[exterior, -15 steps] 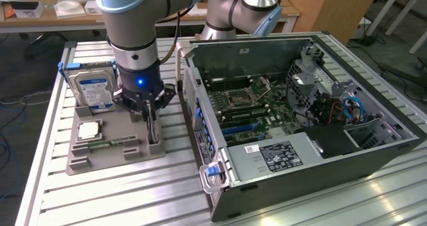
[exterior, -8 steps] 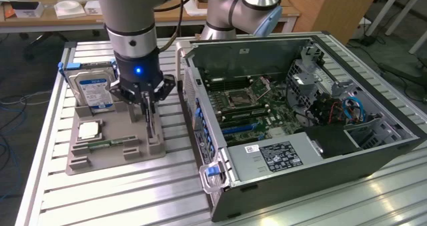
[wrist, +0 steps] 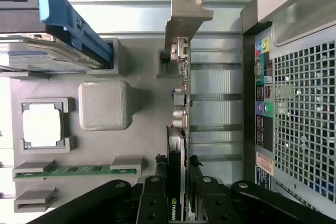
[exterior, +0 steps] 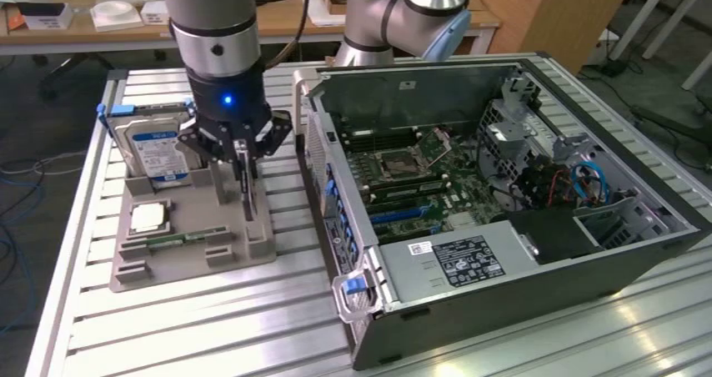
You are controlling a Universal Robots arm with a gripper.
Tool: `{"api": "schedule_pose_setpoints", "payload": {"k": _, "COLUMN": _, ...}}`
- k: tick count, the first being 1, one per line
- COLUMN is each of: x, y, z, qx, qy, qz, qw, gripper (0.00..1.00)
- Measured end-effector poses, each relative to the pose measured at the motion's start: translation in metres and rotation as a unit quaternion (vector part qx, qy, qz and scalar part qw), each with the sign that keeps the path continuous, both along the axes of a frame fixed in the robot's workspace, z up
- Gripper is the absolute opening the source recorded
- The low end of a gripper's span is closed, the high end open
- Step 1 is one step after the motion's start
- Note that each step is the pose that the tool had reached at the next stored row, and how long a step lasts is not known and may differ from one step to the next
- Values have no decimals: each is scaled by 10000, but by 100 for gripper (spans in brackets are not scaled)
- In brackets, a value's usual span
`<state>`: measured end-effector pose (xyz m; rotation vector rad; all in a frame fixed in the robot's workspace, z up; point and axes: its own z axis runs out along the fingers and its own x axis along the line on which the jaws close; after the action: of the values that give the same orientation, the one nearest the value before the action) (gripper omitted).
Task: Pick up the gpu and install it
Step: 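Pick up the gpu and move the gpu toward the slot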
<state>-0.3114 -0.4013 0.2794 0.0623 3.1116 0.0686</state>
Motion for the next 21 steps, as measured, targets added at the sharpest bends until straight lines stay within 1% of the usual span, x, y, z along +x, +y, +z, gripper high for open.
{"api": "schedule_pose_setpoints", "payload": {"k": 9, "x": 0, "y": 0, "z": 128, "qx": 0, "qy": -1, "qz": 4, "qw": 10000, "gripper": 26}}
{"api": "schedule_pose_setpoints", "payload": {"k": 15, "x": 0, "y": 1, "z": 191, "qx": 0, "qy": -1, "qz": 76, "qw": 10000, "gripper": 26}}
{"api": "schedule_pose_setpoints", "payload": {"k": 21, "x": 0, "y": 2, "z": 339, "qx": 0, "qy": -1, "qz": 122, "qw": 9999, "gripper": 26}}
